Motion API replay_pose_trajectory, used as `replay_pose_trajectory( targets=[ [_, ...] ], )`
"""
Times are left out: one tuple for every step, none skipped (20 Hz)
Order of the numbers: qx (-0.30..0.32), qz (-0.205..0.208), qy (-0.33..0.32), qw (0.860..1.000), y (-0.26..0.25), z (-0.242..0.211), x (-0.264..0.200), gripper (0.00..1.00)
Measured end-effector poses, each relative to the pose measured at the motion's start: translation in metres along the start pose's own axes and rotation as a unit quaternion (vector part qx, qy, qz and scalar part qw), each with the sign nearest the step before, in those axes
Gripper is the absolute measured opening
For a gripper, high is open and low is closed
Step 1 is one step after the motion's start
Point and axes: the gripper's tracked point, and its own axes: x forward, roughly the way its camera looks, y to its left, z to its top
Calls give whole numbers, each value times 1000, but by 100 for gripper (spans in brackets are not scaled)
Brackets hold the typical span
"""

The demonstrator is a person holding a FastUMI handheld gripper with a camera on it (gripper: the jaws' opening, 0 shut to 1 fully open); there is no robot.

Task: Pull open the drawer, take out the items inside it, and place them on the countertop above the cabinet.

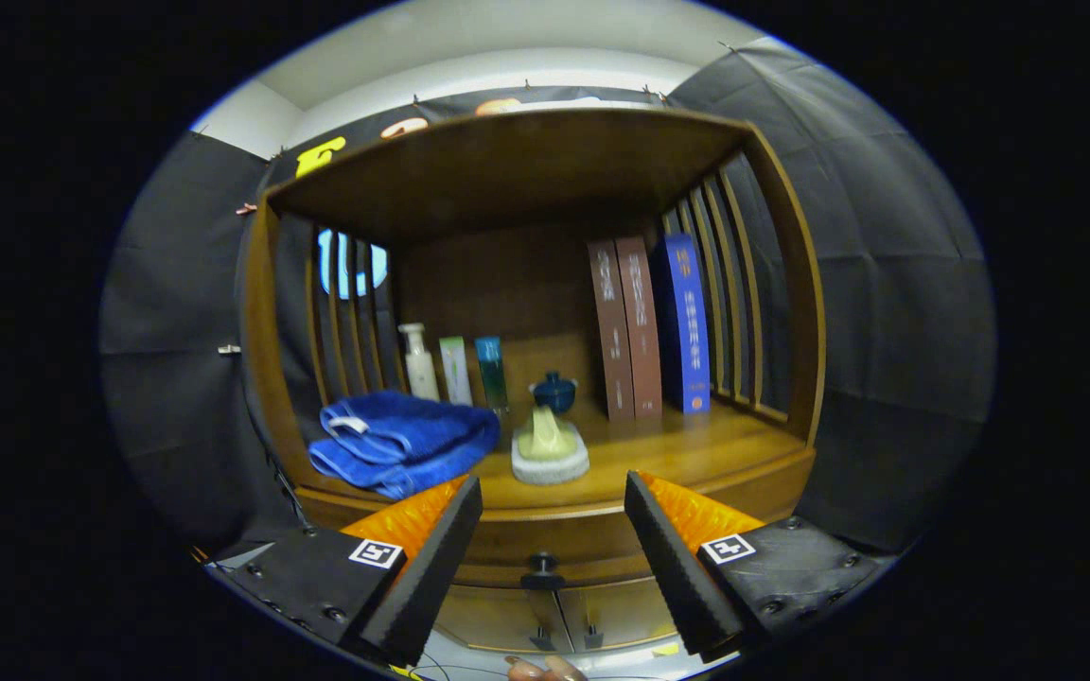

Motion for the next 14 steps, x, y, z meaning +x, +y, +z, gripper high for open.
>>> replay_pose_trajectory(
  targets=[
    [-9, 7, -10, 1000, 4, 20, -6, 99],
    [-17, 12, -16, 1000, 6, 39, -13, 98],
    [-23, 17, -18, 999, 8, 55, -21, 98],
    [-27, 22, -18, 999, 12, 71, -30, 99],
    [-29, 29, -19, 999, 16, 86, -37, 99],
    [-32, 34, -22, 999, 19, 101, -43, 99],
    [-36, 35, -27, 998, 21, 117, -48, 99],
    [-37, 36, -28, 998, 21, 130, -52, 99],
    [-38, 37, -26, 998, 24, 141, -57, 98],
    [-36, 38, -27, 998, 26, 153, -62, 98],
    [-32, 41, -29, 998, 29, 163, -66, 98],
    [-25, 48, -32, 998, 34, 173, -73, 98],
    [-20, 53, -36, 998, 37, 180, -79, 98],
    [-17, 53, -41, 998, 36, 186, -84, 98]
  ],
)
